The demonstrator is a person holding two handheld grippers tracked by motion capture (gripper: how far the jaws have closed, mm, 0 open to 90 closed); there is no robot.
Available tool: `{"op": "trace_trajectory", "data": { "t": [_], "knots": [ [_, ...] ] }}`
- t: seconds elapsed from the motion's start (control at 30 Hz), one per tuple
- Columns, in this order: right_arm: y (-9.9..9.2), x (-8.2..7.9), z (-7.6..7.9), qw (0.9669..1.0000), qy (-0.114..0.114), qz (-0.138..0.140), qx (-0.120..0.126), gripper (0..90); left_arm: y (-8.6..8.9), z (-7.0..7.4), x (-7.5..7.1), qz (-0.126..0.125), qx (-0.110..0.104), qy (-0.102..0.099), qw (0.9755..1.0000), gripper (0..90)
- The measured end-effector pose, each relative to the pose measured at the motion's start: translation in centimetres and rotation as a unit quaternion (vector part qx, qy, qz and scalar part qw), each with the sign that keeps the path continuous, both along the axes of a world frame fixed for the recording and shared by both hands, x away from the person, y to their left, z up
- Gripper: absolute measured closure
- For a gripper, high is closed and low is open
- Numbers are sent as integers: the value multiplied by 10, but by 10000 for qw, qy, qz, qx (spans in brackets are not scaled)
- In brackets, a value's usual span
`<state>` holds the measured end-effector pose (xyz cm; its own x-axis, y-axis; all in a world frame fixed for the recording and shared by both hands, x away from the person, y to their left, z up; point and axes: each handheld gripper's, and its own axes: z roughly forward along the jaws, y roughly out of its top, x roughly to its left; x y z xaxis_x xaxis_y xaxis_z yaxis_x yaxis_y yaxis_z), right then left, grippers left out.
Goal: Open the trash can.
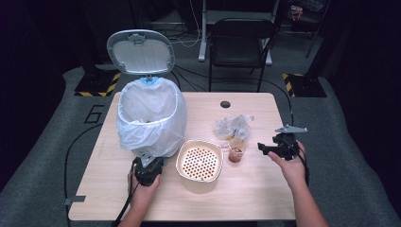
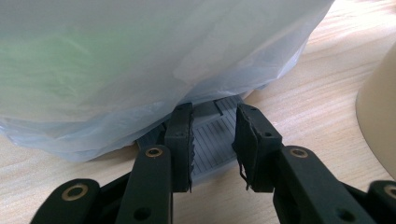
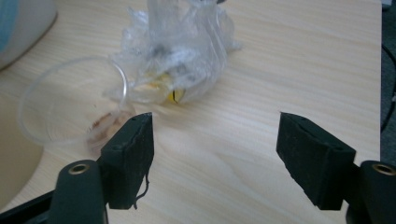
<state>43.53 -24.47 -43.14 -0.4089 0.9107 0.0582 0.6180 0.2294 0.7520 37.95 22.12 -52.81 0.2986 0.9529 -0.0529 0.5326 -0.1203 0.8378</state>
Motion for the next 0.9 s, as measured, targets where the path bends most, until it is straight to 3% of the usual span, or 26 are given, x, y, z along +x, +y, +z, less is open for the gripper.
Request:
{"op": "trace_trajectory", "data": {
  "t": [0.23, 0.43, 0.73, 0.9],
  "knots": [
    [8, 22, 12, 9998, -30, 116, 133, 313, 0, 0, 0, 1, -29, 9, 10000, 673],
    [22, 54, 6, 9998, 83, 182, 97, 185, 0, 0, 0, -4, -2, -1, 10000, 673],
    [40, 78, 1, 9992, 280, 207, 214, 81, -1, 0, 0, 9, -16, -8, 10000, 673],
    [47, 88, -3, 9988, 359, 303, 124, 64, 0, 0, 0, -39, 5, 21, 10000, 673]
  ]
}}
